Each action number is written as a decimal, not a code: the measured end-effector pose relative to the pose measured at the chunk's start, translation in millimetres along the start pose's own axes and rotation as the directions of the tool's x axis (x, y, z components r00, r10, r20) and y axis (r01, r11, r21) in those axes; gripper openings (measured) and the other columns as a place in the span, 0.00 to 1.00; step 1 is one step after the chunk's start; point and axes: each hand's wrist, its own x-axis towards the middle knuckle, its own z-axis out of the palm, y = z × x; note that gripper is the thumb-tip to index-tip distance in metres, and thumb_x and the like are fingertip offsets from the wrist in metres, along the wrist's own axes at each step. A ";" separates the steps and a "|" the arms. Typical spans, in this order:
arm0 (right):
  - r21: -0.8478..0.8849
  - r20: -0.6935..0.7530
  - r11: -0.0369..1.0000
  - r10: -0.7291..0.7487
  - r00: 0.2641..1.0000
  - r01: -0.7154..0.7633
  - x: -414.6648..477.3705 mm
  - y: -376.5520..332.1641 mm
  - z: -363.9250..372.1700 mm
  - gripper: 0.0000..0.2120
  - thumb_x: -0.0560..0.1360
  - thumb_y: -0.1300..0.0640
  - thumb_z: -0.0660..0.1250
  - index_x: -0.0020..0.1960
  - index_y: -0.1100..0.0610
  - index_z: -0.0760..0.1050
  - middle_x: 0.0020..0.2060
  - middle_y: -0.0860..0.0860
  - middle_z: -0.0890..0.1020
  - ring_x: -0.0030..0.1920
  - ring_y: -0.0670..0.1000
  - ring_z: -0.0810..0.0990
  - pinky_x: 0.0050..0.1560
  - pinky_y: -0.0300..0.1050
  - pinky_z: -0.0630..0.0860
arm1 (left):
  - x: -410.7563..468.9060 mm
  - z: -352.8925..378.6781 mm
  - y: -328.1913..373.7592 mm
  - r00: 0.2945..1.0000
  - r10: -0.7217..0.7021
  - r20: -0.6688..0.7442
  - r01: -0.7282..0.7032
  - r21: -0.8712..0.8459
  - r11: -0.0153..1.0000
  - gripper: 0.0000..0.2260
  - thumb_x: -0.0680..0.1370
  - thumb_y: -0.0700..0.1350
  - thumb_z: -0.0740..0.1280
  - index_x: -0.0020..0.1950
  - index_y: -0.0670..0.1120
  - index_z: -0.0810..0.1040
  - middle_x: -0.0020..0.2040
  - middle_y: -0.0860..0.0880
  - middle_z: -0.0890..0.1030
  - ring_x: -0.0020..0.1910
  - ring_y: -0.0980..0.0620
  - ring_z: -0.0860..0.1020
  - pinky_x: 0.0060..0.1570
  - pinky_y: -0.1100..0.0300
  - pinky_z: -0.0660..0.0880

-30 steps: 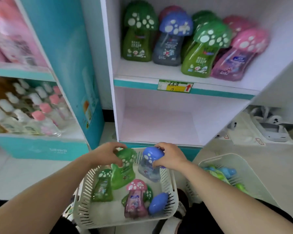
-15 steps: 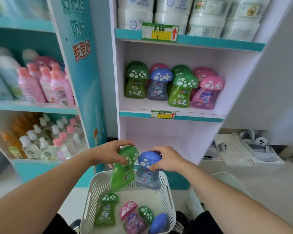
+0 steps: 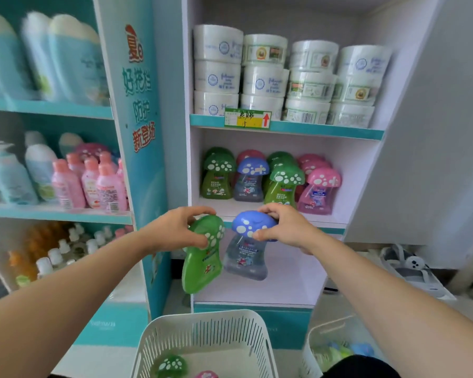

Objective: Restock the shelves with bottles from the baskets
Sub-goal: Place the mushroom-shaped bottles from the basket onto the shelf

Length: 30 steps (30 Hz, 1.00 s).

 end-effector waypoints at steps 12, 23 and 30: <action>-0.261 -0.255 0.953 -0.224 0.941 0.156 60.3 -41.9 -52.8 0.28 0.66 0.55 0.77 0.64 0.54 0.75 0.60 0.51 0.77 0.58 0.53 0.77 0.61 0.49 0.73 | 19.1 -27.7 33.8 0.995 0.092 -0.034 -0.095 -0.132 0.987 0.28 0.64 0.42 0.75 0.61 0.62 0.74 0.53 0.48 0.83 0.48 0.50 0.83 0.53 0.53 0.79; -0.402 -0.193 0.905 -0.232 0.953 0.139 120.5 -38.0 -44.9 0.29 0.70 0.57 0.74 0.69 0.56 0.70 0.66 0.53 0.74 0.64 0.54 0.73 0.64 0.45 0.68 | 42.3 -35.1 36.4 0.991 0.132 0.012 -0.127 -0.191 0.973 0.28 0.64 0.43 0.74 0.61 0.62 0.74 0.54 0.49 0.82 0.50 0.52 0.83 0.53 0.55 0.80; -0.451 -0.125 0.885 -0.188 0.974 0.113 144.8 -25.4 -34.7 0.31 0.71 0.57 0.73 0.71 0.56 0.67 0.69 0.54 0.71 0.67 0.55 0.71 0.68 0.48 0.66 | 50.3 -36.0 33.1 0.987 0.151 0.056 -0.140 -0.156 0.978 0.28 0.71 0.37 0.73 0.65 0.59 0.72 0.55 0.52 0.82 0.51 0.54 0.82 0.53 0.61 0.78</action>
